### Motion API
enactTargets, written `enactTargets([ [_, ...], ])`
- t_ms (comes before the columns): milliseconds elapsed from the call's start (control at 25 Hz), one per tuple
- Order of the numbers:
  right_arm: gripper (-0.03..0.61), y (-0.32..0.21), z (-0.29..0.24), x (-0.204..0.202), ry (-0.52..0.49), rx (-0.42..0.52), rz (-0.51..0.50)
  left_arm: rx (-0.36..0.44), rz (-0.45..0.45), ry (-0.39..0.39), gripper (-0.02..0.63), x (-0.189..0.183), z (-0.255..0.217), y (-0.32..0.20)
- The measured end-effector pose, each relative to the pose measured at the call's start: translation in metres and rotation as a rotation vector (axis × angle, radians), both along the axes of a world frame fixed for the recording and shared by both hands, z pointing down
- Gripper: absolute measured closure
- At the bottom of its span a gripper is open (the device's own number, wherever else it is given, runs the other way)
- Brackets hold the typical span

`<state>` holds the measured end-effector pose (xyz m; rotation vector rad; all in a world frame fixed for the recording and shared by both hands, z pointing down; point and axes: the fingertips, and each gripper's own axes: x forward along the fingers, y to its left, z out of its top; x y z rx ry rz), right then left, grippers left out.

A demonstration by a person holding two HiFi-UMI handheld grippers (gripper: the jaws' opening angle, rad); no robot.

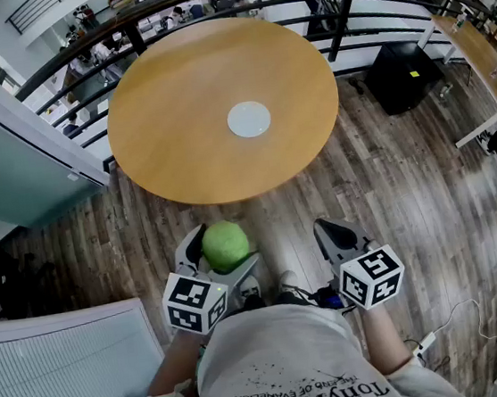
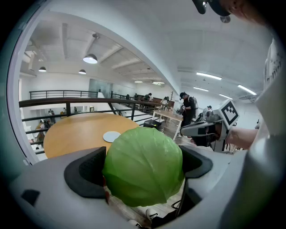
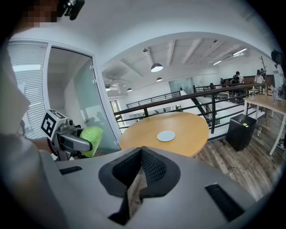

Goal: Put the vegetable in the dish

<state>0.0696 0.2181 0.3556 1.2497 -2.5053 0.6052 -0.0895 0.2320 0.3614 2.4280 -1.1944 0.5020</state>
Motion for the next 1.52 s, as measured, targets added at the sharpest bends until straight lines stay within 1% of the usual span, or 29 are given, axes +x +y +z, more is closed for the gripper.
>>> enactTargets([
  [440, 0.562, -0.001, -0.001, -0.011, 0.003, -0.002, -0.027, -0.005, 0.000, -0.009, 0.114, -0.005, -0.002, -0.003],
  [600, 0.562, -0.006, -0.004, -0.011, -0.018, 0.010, 0.005, -0.005, 0.002, -0.006, 0.115, -0.008, -0.002, -0.004],
  [760, 0.563, -0.007, -0.003, -0.014, -0.009, 0.010, 0.022, -0.007, 0.004, -0.002, 0.115, -0.014, -0.001, -0.006],
  [1160, 0.561, -0.013, -0.013, -0.032, 0.001, 0.023, 0.101, 0.010, 0.043, 0.023, 0.115, -0.045, -0.007, -0.006],
  [1360, 0.562, -0.013, -0.015, -0.046, 0.003, 0.039, 0.132, 0.012, 0.056, 0.022, 0.115, -0.065, -0.004, -0.006],
  [1520, 0.561, -0.011, -0.013, -0.049, 0.006, 0.035, 0.147, 0.007, 0.063, 0.022, 0.115, -0.072, -0.001, -0.009],
])
